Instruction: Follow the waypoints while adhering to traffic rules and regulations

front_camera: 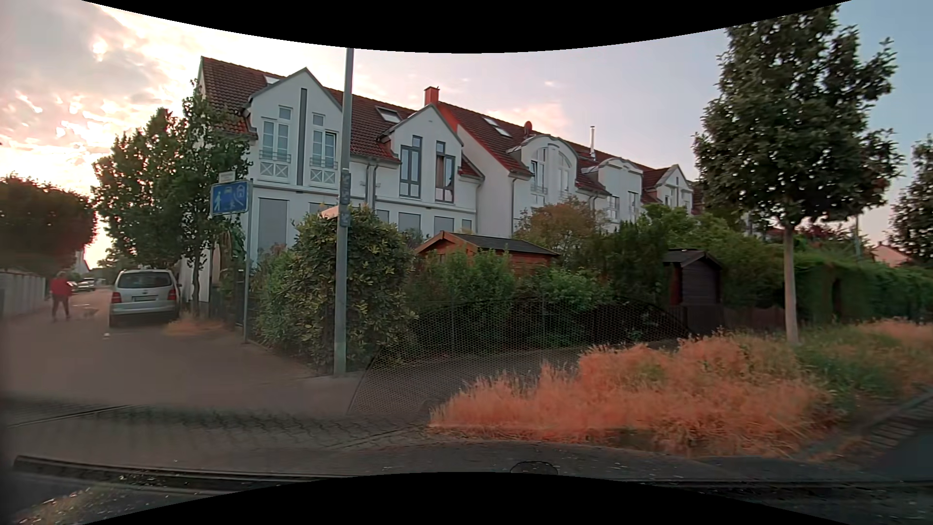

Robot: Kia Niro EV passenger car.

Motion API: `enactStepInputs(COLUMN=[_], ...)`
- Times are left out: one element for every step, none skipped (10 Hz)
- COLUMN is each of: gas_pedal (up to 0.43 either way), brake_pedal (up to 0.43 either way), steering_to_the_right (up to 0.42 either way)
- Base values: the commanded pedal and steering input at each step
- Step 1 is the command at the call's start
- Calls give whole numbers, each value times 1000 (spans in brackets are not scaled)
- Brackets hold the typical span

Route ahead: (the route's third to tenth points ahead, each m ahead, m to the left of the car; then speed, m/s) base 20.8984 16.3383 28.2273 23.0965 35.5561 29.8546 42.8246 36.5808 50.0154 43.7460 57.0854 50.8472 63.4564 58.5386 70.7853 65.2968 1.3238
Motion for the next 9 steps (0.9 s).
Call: enactStepInputs(gas_pedal=[0,0,0,0,0,0,0,0,0], brake_pedal=[0,0,0,0,0,0,0,0,0], steering_to_the_right=[-974,-973,-973,-973,-972,-972,-972,-970,-970])
